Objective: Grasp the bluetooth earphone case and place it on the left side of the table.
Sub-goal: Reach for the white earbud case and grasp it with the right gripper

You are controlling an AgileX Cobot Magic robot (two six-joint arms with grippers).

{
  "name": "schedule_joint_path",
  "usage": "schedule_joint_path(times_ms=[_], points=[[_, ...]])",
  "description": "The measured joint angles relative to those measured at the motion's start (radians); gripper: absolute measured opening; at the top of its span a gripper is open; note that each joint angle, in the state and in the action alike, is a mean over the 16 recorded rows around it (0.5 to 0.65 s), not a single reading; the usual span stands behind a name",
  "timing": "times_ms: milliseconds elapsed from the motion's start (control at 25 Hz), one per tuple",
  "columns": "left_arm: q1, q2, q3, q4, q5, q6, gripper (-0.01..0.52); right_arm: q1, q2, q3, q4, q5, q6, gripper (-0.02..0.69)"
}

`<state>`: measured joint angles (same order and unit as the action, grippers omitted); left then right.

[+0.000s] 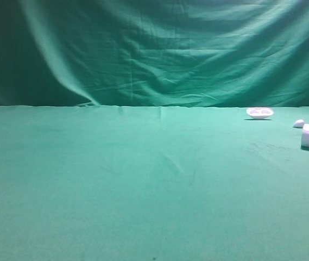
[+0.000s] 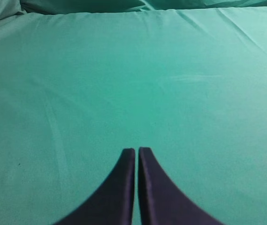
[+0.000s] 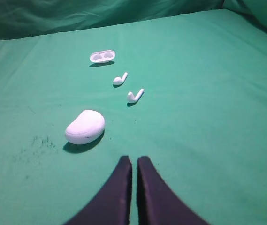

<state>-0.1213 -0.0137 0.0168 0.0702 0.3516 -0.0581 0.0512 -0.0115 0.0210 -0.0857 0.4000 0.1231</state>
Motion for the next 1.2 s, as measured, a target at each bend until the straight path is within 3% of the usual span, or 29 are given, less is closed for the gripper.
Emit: schedule_joint_path(times_ms=[240,560,720,920,1200], points=[[0.000,0.000,0.000,0.000,0.000,0.000,0.000,0.000,0.000,0.002,-0.010,-0.047,0.002,0.000],[0.000,0.000,0.000,0.000,0.000,0.000,0.000,0.000,0.005,-0.013,-0.025,-0.299,0.014,0.000],[0.000,0.000,0.000,0.000,0.000,0.000,0.000,0.000,0.051,-0.078,-0.028,-0.354,0.021,0.000],[0.000,0.000,0.000,0.000,0.000,0.000,0.000,0.000,0.185,-0.211,-0.021,-0.279,0.039,0.000],[0.000,0.000,0.000,0.000,0.000,0.000,0.000,0.008,0.470,-0.422,0.004,0.000,0.044,0.000]])
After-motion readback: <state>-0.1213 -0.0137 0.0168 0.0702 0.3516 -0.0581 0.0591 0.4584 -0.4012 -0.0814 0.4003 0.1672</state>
